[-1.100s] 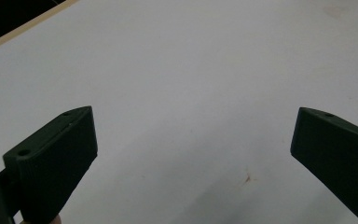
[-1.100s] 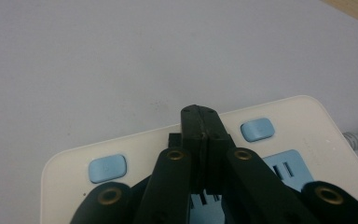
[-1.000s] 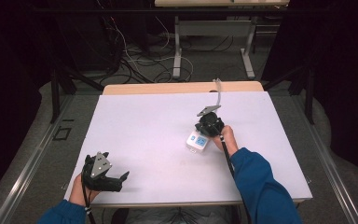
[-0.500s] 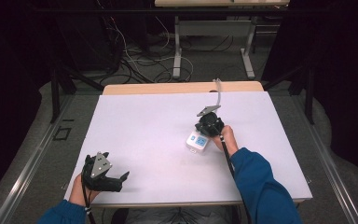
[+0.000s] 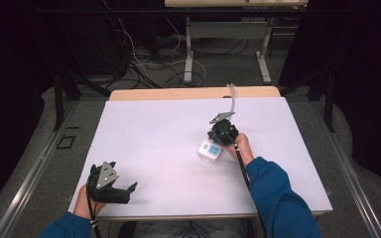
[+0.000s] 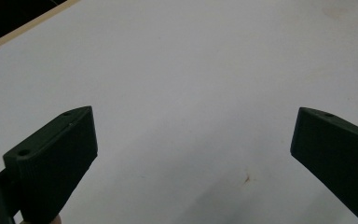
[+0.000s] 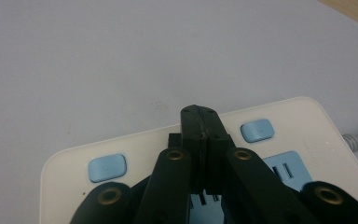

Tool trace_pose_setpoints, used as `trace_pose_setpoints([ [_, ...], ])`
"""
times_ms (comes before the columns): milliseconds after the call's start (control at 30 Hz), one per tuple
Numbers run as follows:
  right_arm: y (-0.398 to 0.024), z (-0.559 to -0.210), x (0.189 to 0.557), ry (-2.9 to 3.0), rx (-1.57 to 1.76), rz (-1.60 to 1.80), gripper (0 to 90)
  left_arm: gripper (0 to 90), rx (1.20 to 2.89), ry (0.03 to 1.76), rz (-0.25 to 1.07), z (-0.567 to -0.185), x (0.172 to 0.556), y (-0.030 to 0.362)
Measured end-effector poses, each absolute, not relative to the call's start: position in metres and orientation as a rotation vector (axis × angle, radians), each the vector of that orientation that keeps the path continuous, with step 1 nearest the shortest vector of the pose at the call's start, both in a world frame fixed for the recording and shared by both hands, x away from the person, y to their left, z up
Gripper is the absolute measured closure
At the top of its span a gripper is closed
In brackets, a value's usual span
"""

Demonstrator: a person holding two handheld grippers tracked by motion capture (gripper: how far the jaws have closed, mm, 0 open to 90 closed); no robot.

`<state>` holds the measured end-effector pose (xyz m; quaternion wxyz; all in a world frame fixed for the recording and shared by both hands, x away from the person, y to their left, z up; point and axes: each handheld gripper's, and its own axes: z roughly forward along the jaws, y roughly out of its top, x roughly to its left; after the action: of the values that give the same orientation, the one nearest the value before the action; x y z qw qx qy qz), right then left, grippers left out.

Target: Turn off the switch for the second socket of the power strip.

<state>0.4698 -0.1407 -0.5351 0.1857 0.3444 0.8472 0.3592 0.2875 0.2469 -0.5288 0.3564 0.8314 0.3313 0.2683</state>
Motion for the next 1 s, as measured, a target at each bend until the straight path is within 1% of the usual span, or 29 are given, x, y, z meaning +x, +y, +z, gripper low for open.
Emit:
trace_pose_setpoints([
  [900, -0.1412, -0.5306, 0.4686, 2.39, 0.957, 0.982, 90.0, 0.5, 2.149, 0.849, 0.697, -0.5281, 0.2874, 0.2473],
  [1000, -0.1415, -0.5312, 0.4687, 2.378, 0.957, 1.001, 90.0, 0.5, 2.141, 0.858, 0.68, -0.5286, 0.287, 0.2469],
])
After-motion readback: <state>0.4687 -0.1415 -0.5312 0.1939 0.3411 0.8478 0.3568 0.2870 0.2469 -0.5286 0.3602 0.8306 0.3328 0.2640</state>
